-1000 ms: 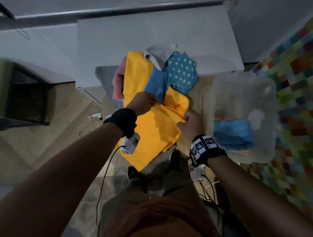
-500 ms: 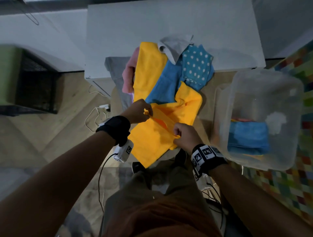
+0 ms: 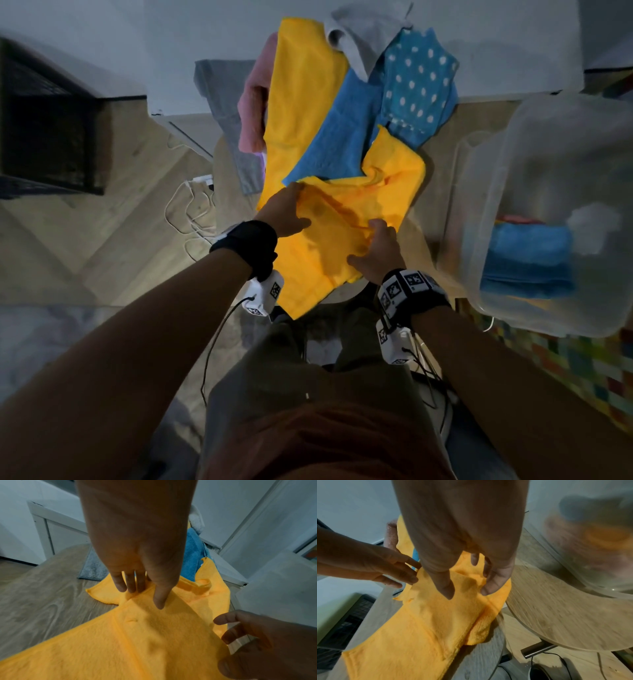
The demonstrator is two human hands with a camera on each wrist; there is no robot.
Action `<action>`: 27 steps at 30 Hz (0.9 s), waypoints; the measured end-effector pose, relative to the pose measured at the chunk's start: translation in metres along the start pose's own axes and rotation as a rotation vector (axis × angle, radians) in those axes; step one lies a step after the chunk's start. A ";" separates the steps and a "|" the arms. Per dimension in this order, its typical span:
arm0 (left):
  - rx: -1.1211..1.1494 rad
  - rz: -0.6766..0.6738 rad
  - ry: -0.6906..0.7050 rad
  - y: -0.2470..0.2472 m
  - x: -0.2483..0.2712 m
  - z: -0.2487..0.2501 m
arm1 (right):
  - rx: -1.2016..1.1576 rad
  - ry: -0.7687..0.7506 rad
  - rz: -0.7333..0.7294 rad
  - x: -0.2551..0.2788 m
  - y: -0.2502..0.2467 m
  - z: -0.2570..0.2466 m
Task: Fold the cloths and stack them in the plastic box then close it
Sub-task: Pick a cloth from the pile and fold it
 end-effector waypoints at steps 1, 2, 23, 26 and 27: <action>-0.015 -0.020 0.002 0.004 -0.002 0.002 | 0.043 0.030 -0.019 -0.003 0.002 0.003; -0.032 -0.033 0.012 0.008 -0.004 0.004 | 0.082 0.042 -0.042 -0.005 0.004 0.005; -0.365 0.062 0.443 -0.023 0.044 -0.006 | 0.012 -0.323 -0.137 0.052 0.025 -0.060; -0.381 0.081 0.440 -0.027 0.066 -0.032 | 0.011 -0.349 -0.190 0.063 0.040 -0.064; -0.390 0.065 0.416 -0.023 0.073 -0.042 | 0.039 -0.347 -0.227 0.066 0.047 -0.064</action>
Point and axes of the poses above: each hand's wrist, its own x-axis away from the middle knuckle, its own y-axis out of the palm, z = x × y, the point moved 4 cm from there along -x, towards the middle knuckle, and after that the axes turned 11 degrees about z, right-handed, at the moved point
